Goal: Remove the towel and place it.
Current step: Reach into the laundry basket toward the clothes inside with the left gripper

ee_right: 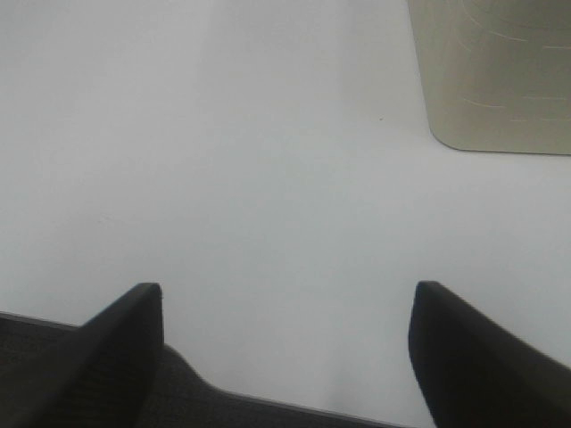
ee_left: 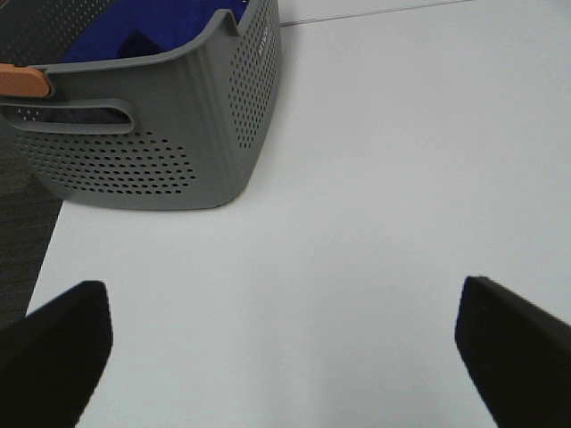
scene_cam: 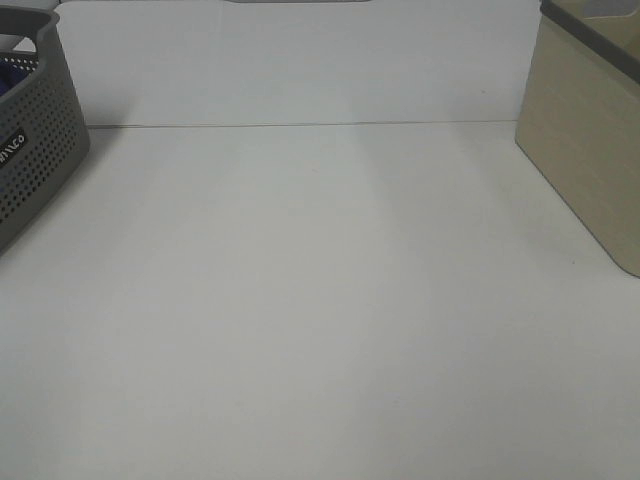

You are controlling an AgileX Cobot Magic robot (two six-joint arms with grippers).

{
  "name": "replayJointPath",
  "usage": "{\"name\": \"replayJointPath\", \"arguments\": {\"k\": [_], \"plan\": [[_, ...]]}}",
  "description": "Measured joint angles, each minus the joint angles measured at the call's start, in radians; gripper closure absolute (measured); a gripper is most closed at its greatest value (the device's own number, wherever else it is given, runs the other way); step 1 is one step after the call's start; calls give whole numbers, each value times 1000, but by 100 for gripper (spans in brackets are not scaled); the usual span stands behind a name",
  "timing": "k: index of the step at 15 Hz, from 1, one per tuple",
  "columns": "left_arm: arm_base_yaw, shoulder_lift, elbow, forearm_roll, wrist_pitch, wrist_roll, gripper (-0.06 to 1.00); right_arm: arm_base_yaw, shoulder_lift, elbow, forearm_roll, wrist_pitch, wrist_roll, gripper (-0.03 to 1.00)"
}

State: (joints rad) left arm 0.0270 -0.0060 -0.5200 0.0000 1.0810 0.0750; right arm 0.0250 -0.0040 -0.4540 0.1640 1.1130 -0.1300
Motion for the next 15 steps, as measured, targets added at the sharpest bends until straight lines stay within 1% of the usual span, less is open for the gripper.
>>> {"name": "replayJointPath", "arguments": {"k": [15], "plan": [[0,0,0,0,0,0,-5,0,0,0,0,0,0,22]]}}
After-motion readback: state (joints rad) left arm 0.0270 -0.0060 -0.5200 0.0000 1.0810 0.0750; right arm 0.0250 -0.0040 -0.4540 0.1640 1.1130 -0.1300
